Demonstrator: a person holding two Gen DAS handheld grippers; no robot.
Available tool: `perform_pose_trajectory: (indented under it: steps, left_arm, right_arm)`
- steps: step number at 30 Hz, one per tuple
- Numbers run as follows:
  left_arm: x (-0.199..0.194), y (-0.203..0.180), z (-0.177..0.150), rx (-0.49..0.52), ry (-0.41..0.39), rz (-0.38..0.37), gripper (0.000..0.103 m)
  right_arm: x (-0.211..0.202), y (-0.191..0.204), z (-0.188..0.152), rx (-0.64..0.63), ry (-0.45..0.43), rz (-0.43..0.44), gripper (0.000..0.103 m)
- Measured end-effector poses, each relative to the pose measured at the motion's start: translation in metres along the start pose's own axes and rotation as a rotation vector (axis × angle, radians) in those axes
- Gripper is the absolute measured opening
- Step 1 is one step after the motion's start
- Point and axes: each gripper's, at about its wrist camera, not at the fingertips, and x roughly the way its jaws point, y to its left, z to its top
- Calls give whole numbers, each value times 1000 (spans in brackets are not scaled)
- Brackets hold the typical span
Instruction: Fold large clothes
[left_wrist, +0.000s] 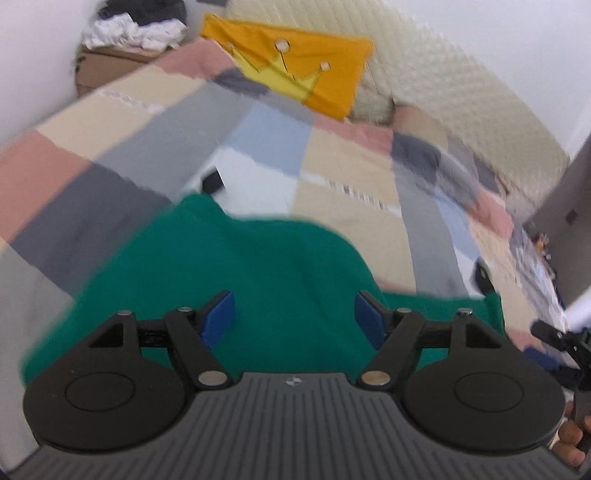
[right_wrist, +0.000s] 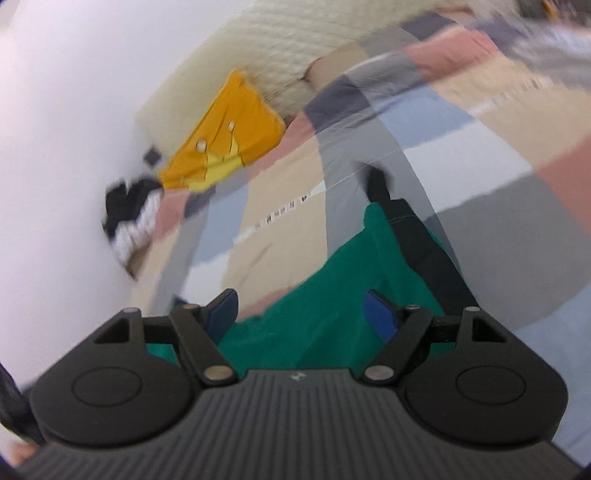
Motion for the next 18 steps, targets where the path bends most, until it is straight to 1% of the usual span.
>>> perform_pose_trajectory:
  steps: [2, 4, 7, 11, 15, 18]
  left_arm:
    - [10, -10, -9, 36, -4, 36, 76]
    - [21, -18, -13, 91, -24, 90, 76]
    - [37, -21, -15, 152, -60, 160, 76]
    - [64, -14, -14, 191, -36, 223, 76]
    - [82, -8, -14, 229, 10, 244, 77]
    - [94, -1, -16, 229, 38, 240, 78]
  right_arm:
    - [8, 2, -3, -42, 6, -28, 72]
    - [20, 1, -5, -70, 22, -57, 66]
    - [35, -1, -6, -133, 25, -114, 65]
    - [60, -4, -14, -227, 45, -196, 63]
    - [87, -9, -27, -268, 92, -263, 64]
    - [99, -13, -34, -283, 104, -287, 65]
